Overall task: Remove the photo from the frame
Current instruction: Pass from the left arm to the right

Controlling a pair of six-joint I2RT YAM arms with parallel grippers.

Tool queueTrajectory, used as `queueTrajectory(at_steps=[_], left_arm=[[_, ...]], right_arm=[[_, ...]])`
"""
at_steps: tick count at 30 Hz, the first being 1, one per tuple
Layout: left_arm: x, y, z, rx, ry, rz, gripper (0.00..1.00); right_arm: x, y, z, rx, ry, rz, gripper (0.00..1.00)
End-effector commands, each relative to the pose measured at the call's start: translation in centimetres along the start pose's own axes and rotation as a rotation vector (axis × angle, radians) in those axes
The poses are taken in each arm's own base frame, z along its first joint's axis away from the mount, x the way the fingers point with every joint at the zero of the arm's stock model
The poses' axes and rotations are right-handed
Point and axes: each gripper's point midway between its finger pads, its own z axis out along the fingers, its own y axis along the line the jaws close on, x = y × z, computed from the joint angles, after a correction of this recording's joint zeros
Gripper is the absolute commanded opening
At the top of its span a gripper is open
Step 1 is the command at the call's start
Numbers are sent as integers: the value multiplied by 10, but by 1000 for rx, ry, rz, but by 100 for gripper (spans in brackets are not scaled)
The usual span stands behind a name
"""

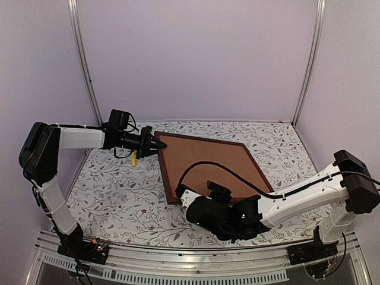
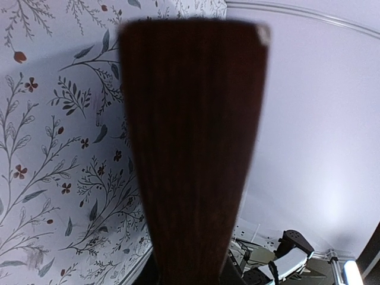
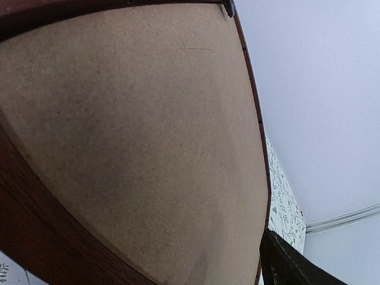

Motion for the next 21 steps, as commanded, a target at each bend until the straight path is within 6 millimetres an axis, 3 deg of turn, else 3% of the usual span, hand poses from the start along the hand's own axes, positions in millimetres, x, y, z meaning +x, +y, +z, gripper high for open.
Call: queueTrajectory(at_steps=[1,6,12,17,21], left_arm=[[5,-39,-19,89,30,40,0],[4,-43,-20,95,28,49,1],[1,-51,-23,92,19,60,16],[-5,-63,-26,99,-10,103,38],[-14,-75,-32,103,-50,146,62]], right_arm=[[-5,-11,8,85,-23,15,72],[-17,-17,6,97,-61,7,47],[-35,-34,0,121,-109,9,16],[-53,-53,-8,139,-147,6,0],[-66,-70,-17,156,-176,8,0]])
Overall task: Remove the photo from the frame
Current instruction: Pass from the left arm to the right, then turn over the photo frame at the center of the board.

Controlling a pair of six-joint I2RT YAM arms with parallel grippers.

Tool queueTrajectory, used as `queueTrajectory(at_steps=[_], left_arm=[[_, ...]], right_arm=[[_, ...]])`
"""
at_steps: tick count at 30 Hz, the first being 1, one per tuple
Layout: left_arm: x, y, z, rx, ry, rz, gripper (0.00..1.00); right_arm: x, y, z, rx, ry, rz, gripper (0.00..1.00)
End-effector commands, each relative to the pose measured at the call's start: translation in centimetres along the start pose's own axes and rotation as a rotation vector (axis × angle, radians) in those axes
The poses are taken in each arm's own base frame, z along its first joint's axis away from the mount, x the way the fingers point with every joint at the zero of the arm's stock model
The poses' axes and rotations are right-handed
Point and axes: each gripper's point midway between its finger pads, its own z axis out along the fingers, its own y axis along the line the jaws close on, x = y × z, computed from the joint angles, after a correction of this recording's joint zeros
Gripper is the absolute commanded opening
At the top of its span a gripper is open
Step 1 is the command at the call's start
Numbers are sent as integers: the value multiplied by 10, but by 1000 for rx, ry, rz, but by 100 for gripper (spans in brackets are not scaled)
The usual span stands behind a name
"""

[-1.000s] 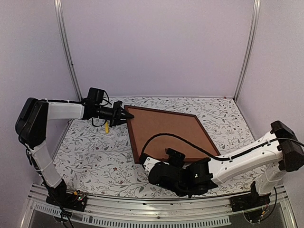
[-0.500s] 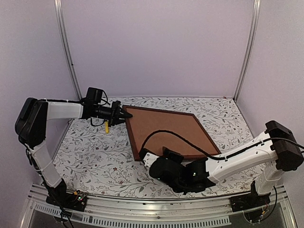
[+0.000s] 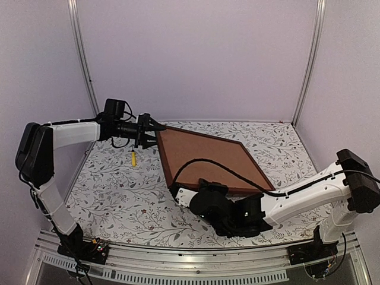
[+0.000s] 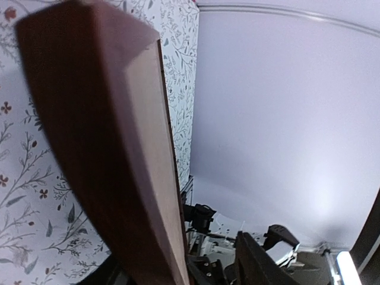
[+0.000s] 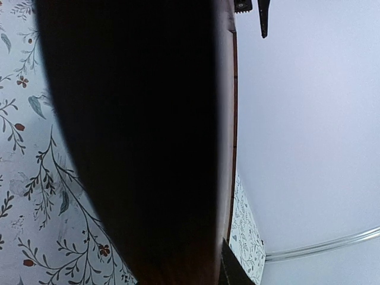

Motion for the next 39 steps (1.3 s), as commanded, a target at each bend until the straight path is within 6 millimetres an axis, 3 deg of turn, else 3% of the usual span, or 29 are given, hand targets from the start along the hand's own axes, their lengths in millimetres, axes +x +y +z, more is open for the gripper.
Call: queueTrajectory(at_steps=[1,4,8,19,26,31,36,39], left_arm=[[-9,-40,-15,51,-45,116,68],[-18,-55,-22,59,-88,163,82],[-31,-77,-33,59,-153,237,90],[-66,-118,-66,-40,-318,412,95],[-60,-126,-71,0,-265,434,97],[-40,-124,-77,146,-195,292,98],[-36,-115,-92,238,-223,158,98],[-43,-114,-102,205,-290,156,98]], right_arm=[[-37,-61,-12,97,-86,159,0],[-46,-75,-17,115,-107,151,0],[-61,-94,-23,133,-137,150,0],[-94,-165,-31,197,-201,213,0],[-97,-195,-26,248,-207,214,0],[-89,-204,-23,318,-203,176,0],[-83,-197,-21,378,-201,85,0],[-85,-199,-20,379,-210,93,0]])
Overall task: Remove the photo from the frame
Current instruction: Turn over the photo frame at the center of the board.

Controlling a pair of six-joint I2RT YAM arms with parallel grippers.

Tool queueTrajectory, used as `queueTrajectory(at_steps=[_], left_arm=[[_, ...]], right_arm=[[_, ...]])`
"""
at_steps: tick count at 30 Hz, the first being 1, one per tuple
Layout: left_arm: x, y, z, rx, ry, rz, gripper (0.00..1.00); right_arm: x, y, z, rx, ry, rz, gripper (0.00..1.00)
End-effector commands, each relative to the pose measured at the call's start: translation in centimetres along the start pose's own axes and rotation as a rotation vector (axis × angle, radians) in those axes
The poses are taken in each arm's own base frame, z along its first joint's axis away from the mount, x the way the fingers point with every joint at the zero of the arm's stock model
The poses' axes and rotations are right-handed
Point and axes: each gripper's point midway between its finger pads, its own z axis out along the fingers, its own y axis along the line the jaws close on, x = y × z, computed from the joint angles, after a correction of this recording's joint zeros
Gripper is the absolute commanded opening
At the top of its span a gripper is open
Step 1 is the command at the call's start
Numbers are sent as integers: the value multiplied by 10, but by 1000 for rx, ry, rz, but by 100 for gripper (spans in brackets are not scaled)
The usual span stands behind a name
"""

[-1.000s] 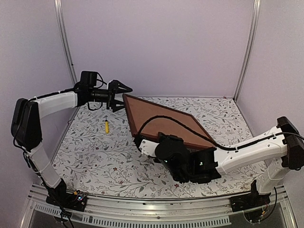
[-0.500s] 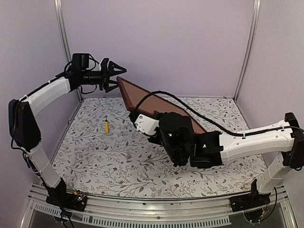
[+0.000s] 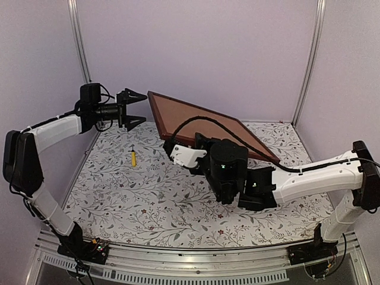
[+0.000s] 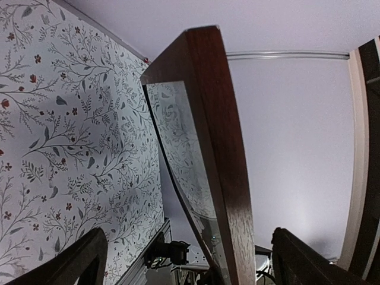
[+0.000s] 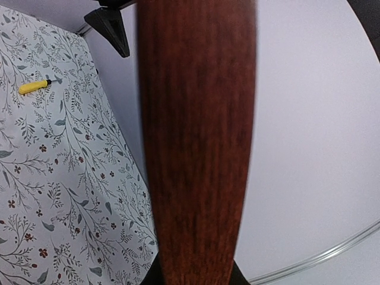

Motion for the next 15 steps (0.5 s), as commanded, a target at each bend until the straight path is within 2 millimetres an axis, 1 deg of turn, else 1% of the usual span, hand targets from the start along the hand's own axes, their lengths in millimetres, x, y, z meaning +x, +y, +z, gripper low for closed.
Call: queueTrajectory(at_steps=[1,4,6,12,15], left_arm=[[-15,-36,-22,54,-90,35,98],[-24,-38,-31,46,-138,51,99],[-27,-42,-34,42,-157,79,99],[-41,-63,-44,-16,-231,224,99],[-45,-69,-48,-49,-248,279,99]], right_arm=[[-16,-74,-7,171,-44,137,0],[-19,-85,-3,166,-38,161,0],[-19,-86,0,147,-31,172,0],[-14,-82,12,73,-4,171,0],[-14,-84,20,1,-1,217,0]])
